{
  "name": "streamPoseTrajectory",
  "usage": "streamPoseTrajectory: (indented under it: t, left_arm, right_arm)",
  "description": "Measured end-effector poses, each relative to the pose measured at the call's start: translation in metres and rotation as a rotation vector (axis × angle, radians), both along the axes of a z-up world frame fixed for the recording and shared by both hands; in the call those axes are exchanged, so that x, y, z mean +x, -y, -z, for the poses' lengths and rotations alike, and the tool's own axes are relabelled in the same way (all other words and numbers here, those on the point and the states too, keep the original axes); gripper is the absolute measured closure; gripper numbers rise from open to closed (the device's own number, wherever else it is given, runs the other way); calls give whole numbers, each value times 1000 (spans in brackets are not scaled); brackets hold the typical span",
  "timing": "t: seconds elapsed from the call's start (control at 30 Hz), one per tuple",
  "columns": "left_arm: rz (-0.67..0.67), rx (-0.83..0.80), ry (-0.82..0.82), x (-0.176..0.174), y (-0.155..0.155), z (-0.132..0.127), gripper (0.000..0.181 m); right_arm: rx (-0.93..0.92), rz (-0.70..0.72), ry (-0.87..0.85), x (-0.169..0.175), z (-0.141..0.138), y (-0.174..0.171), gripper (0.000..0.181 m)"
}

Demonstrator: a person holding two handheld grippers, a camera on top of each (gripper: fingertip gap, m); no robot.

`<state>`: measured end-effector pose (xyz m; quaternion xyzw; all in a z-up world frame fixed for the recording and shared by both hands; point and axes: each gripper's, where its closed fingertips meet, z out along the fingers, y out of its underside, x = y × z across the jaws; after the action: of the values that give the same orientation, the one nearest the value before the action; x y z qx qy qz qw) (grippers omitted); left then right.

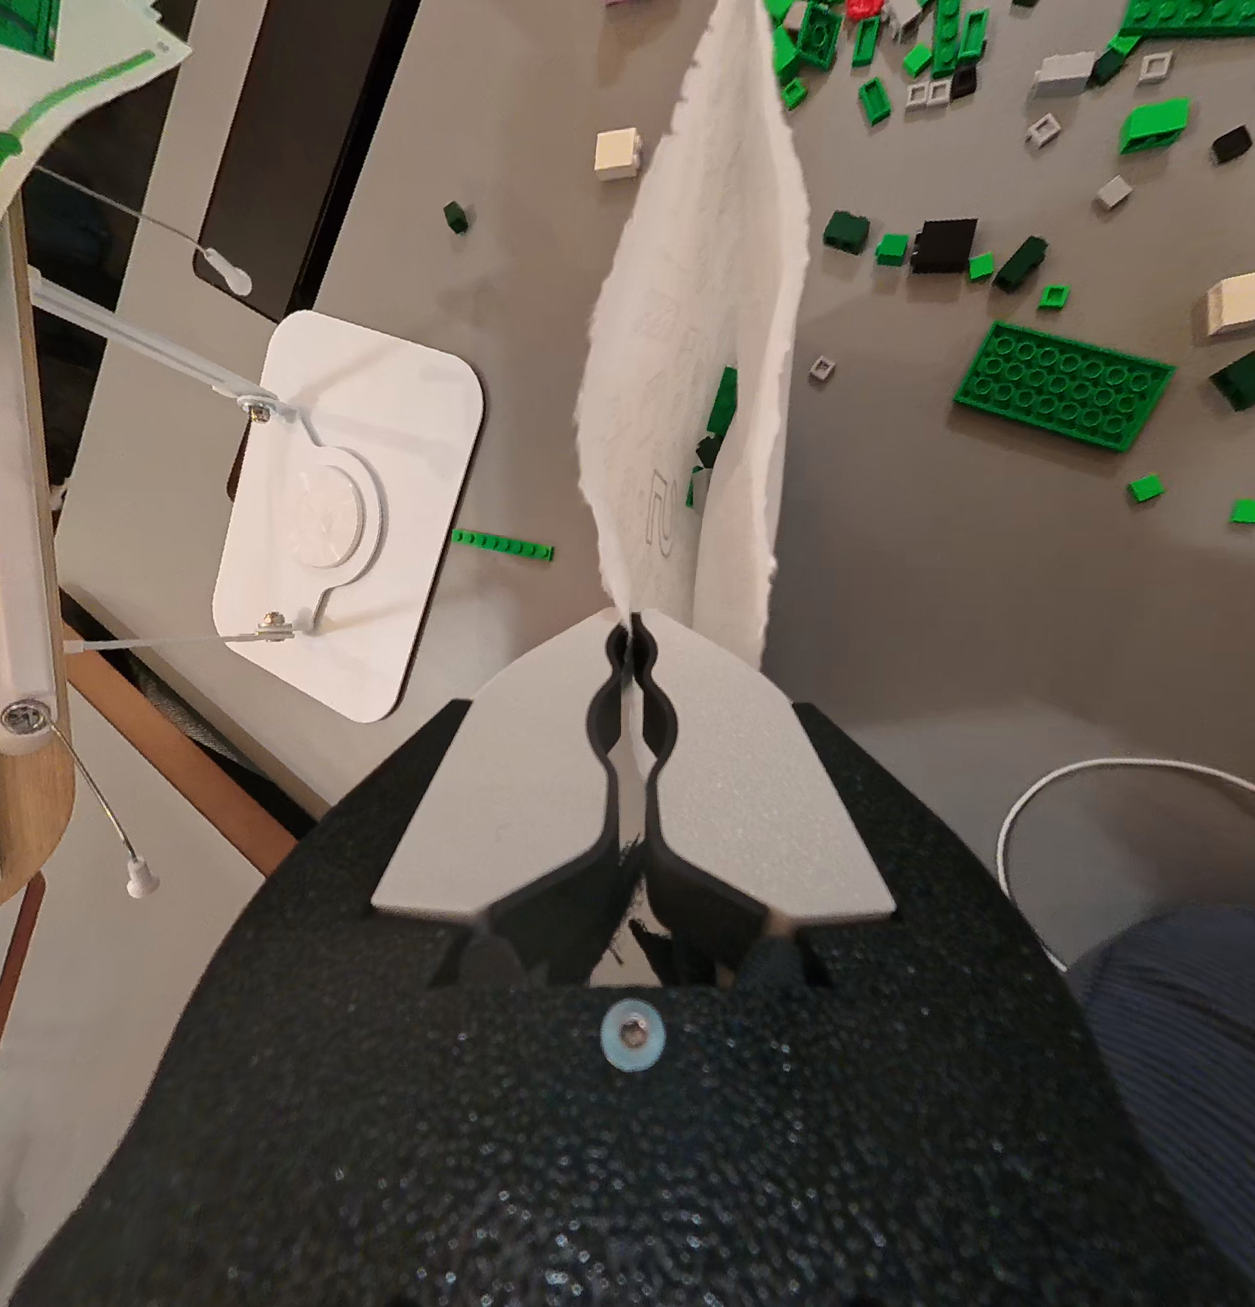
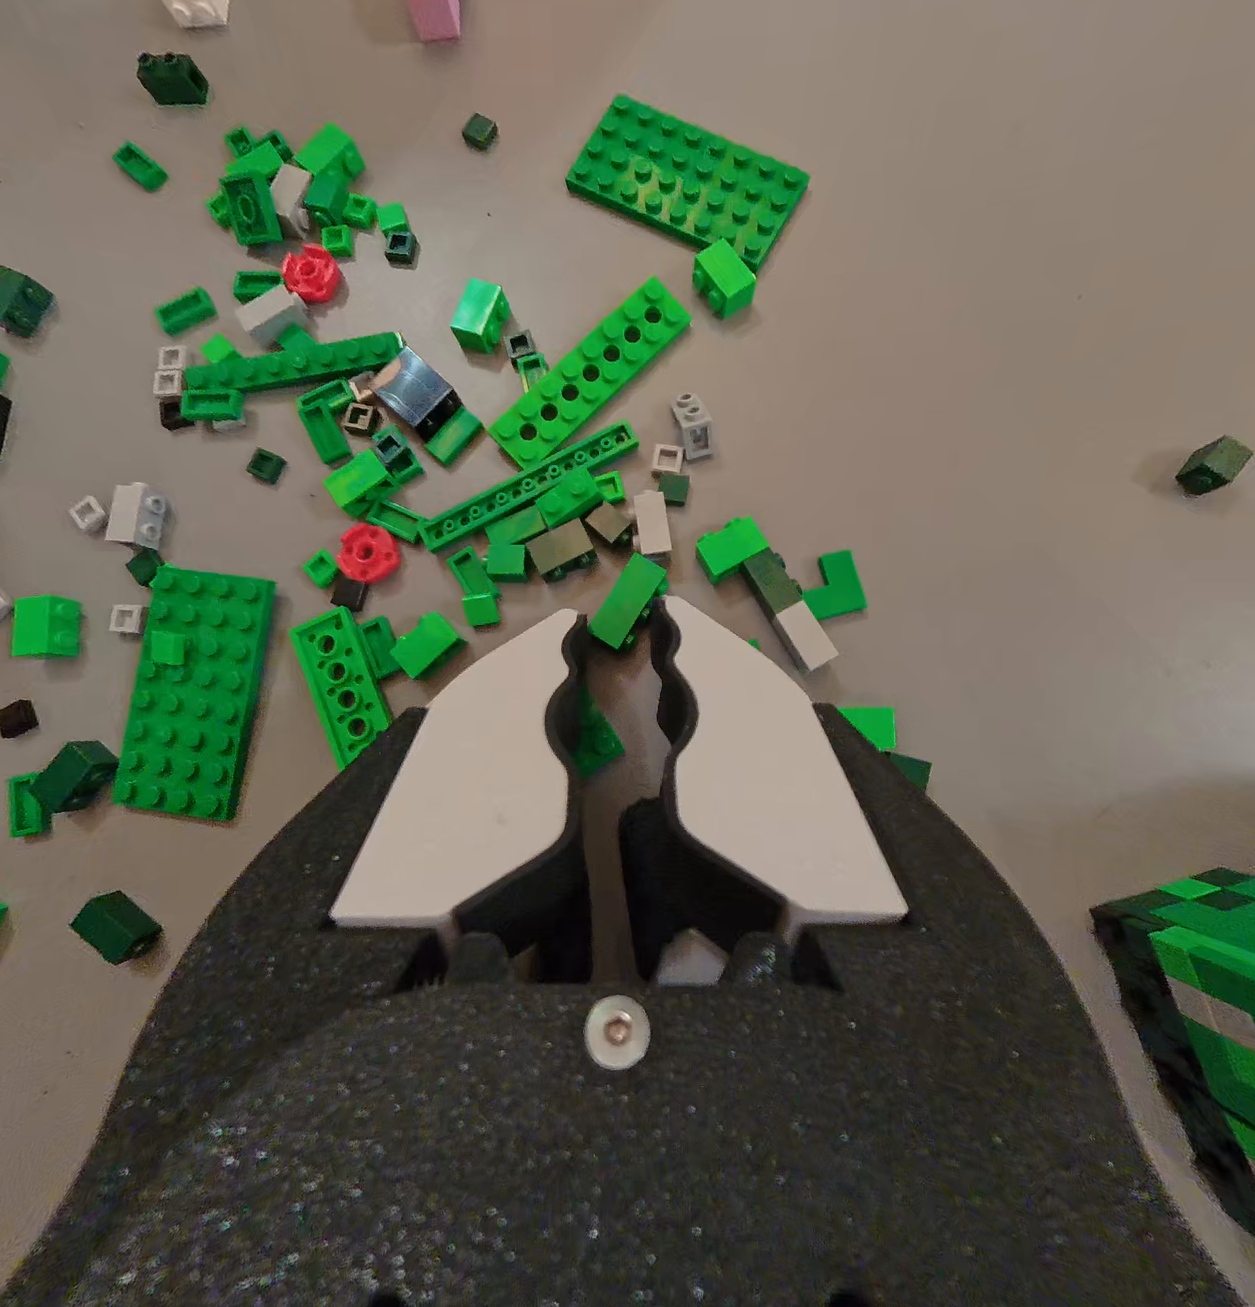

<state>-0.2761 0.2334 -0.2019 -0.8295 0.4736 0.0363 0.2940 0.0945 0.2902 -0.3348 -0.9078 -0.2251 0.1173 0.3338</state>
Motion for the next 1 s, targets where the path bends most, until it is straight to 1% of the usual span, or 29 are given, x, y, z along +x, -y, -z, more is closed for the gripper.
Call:
streamPoseTrajectory:
  t: [0.03,0.07,0.13,0.2,0.27,0.33,0.37,0.4,0.47,0.57,0.73,0.9,1.0]
  left_arm:
    - [6,1,0,2,0,0,181]
    - [13,2,-1,3,0,0,181]
    - [26,11,-2,6,0,-2,181]
    - [35,13,1,9,-1,-2,181]
    - [39,13,-1,10,-2,-2,181]
    - [43,15,-1,12,-2,-2,181]
    - [45,19,1,12,-2,-3,181]
    - [50,21,4,13,-1,-4,181]
    - [55,25,8,13,0,-5,181]
    - [57,31,12,13,1,-7,181]
    - [63,32,19,14,2,-7,181]
    - [65,31,19,14,3,-8,181]
    - [64,31,21,14,4,-8,181]
  right_arm:
    - [10,-18,-6,-4,-5,0,164]
    - [46,-65,-41,-16,-17,2,164]
    - [186,-215,-127,-58,-61,9,164]
    - [357,-408,-155,-113,-110,23,165]
    - [511,-622,-105,-171,-148,43,165]
    - [668,-804,-2,-221,-171,61,164]
    - [745,-883,59,-243,-179,69,164]
    - [807,-932,131,-260,-183,71,164]
    - [855,-993,271,-285,-184,67,164]
    - [776,-1081,322,-305,-174,66,164]
    - [677,-1113,351,-312,-164,61,164]
    - [650,-1141,372,-312,-163,63,164]
    - [633,-1151,368,-313,-163,65,158]
